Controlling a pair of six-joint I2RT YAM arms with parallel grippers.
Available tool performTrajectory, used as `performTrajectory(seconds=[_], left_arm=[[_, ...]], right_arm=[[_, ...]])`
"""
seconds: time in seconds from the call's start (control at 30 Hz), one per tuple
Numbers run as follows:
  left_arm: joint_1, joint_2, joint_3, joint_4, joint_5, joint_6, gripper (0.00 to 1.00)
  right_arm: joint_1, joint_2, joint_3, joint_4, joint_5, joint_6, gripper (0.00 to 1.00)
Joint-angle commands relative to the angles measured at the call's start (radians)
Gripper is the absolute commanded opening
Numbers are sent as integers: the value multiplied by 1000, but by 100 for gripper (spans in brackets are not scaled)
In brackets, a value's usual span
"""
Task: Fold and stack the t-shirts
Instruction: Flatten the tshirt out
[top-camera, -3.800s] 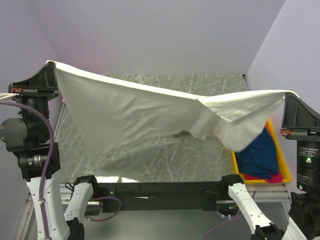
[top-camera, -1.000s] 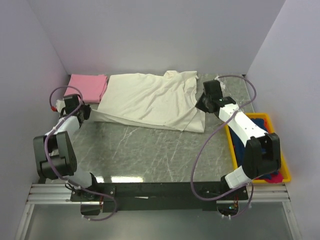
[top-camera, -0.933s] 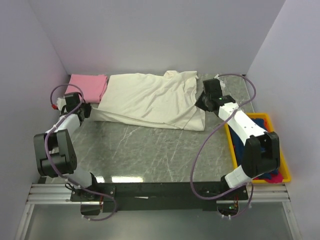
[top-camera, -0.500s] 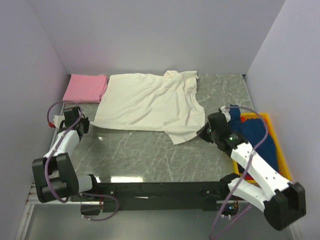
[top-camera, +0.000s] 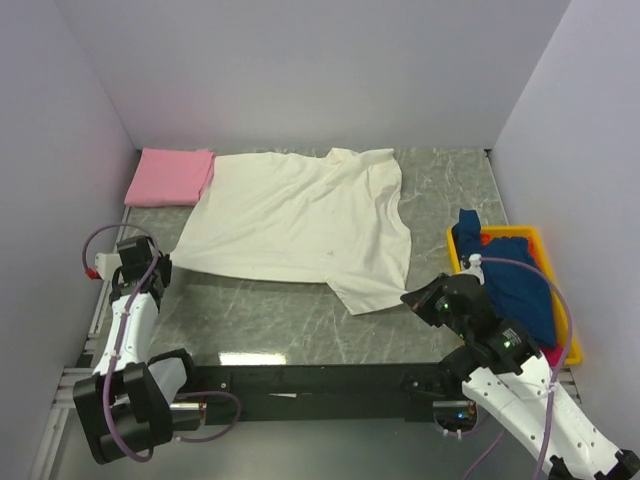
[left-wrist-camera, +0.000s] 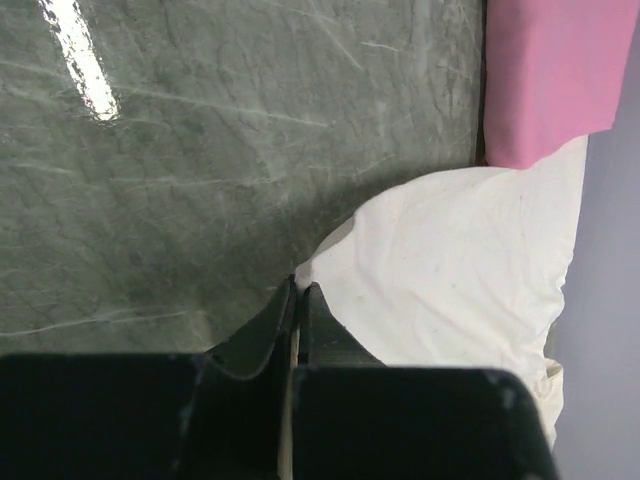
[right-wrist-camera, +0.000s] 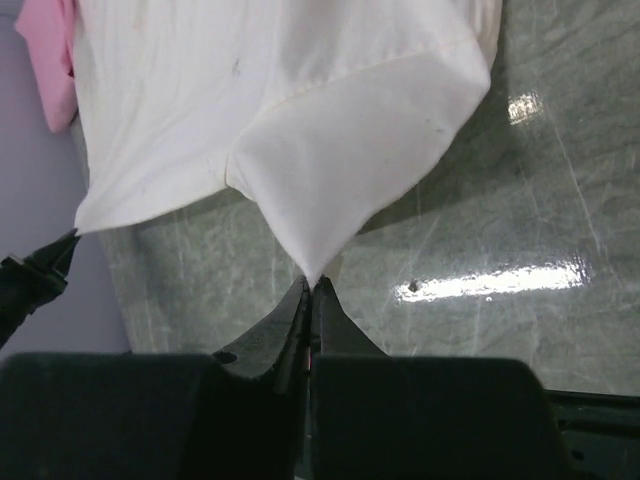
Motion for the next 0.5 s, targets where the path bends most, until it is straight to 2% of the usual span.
performTrajectory(seconds=[0.0,0.07,0.13,0.17,0.23,0.27,0.3,0.4,0.43,0.47], left_arm=[[7,13,44,-14,3,29,1],[6,23,50,-13,0,35,1],[6,23,49,1,-1,37,1],[6,24,47,7,-1,38,1],[6,38,50,18,-1,40,1],[6,44,53,21,3,40,1],[6,52,55,27,8,38,1],[6,70,59,44,20,32,1],[7,76,59,45,20,34,1],[7,79,65,47,19,37,1]], right_arm=[[9,42,12,-8,-2,10,0],[12,98,-28,76,-25,-4,0],[14,187,-49,133,-24,-17,13],[14,218,-46,148,-22,-34,29],[14,296,-13,162,25,-48,47],[14,319,4,164,48,-50,60],[11,342,47,164,118,-53,64],[-31,473,127,145,230,-80,64],[-57,538,171,148,235,-99,64],[-134,568,184,173,220,-120,64]])
